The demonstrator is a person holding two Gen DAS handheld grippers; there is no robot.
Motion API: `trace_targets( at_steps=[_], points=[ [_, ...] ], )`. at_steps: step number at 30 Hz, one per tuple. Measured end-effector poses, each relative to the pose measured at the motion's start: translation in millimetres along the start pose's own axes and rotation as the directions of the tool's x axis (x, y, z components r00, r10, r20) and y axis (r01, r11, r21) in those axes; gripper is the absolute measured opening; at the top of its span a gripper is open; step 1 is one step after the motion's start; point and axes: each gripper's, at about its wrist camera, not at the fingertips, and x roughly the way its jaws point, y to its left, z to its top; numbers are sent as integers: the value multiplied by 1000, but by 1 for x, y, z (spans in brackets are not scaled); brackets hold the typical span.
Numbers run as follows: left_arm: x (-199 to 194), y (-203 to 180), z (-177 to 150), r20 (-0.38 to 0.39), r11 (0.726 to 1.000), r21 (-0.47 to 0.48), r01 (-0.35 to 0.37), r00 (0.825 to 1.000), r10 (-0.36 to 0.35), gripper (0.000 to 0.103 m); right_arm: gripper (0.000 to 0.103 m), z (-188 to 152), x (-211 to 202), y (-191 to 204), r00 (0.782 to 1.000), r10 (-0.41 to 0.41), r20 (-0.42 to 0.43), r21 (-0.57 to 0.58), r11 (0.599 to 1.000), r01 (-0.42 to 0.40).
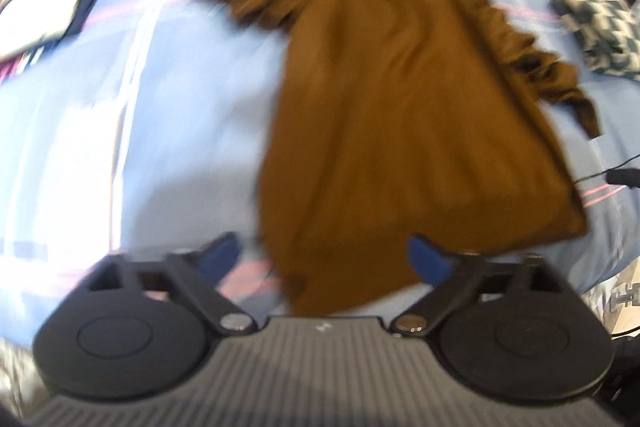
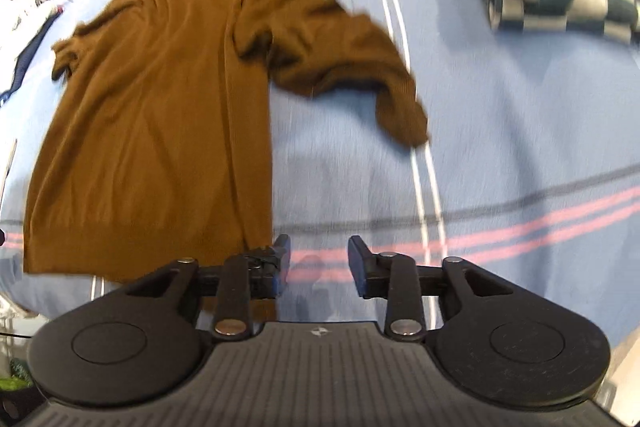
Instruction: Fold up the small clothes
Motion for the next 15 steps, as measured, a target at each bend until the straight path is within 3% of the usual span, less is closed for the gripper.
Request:
trace_targets(
  at_steps=[2,4,7,11,15],
  points=[
    [7,-20,17,33,998,58,29,999,-31,97,59,14,1,4,999,20,34,-2,1000,-20],
    [21,-43,33,35,990,138,38,998,-43,85,59,29,5,14,996,66,65,-21,998,-65],
    [50,-71,53,-2,974,220,58,998,-59,85,58,49,18,38,984,153,89,-104,984,-144],
    [73,-87,68,37,972,234,35,998,-44,85,58,73,49,72,964,259,58,-214,946,-242],
    [103,-89,72,-7,969,247,-20,1000,23,81,57,84,78,89,964,263,34,-278,929,-244]
  ],
)
